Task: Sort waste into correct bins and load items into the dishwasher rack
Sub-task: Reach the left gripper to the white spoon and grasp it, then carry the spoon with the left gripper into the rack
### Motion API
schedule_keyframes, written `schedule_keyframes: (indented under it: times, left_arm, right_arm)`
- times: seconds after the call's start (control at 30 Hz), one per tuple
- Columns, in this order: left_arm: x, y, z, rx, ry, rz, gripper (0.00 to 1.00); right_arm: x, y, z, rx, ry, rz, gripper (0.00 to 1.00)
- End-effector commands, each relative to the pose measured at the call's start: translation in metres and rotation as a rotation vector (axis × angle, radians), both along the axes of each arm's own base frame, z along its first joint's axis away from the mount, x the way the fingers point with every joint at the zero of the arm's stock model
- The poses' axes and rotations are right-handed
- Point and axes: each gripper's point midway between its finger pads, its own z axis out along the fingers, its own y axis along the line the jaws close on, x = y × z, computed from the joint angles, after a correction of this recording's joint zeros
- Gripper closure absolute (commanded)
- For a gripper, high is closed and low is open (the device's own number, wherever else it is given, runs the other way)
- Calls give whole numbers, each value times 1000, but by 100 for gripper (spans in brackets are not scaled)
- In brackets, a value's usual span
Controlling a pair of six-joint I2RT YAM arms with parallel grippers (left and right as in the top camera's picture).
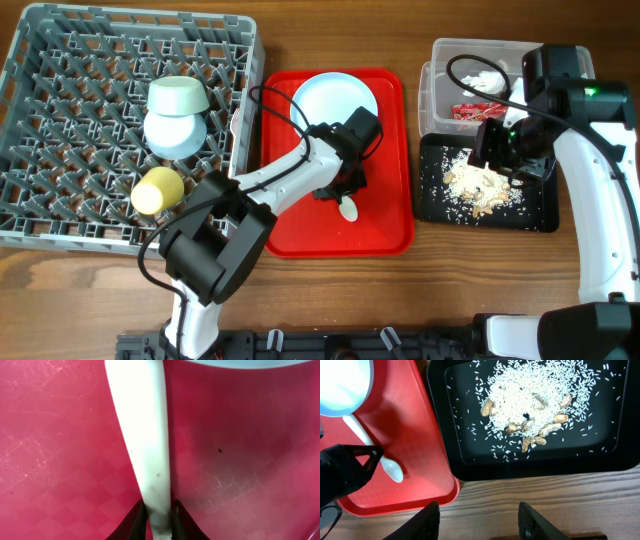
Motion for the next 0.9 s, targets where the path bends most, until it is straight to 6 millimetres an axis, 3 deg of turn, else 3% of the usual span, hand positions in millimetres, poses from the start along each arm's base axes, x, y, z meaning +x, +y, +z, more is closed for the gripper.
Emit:
schedule_keyframes:
  times: [0.0, 0.23, 0.47, 0.63, 0.77, 0.87]
  left_arm:
    - [-3, 5, -15, 49, 15, -9, 87]
    - [-1, 21, -10, 75, 35, 22, 96]
    - [7, 42, 18, 66, 17, 54, 96]
    - [19, 57, 57, 78, -88, 30, 96]
    - [31, 70, 104, 52, -210, -90, 96]
    - [41, 96, 141, 50, -306, -110, 96]
  right_arm:
    - [3, -1, 11, -8, -44, 9, 49]
    - [2, -1, 11, -9, -42, 17, 49]
    - [2, -1, 11, -9, -42, 21, 49]
    - [2, -1, 11, -10, -42, 24, 49]
    - [2, -1, 11, -11, -42, 26, 49]
    - [2, -1, 11, -10, -42, 26, 49]
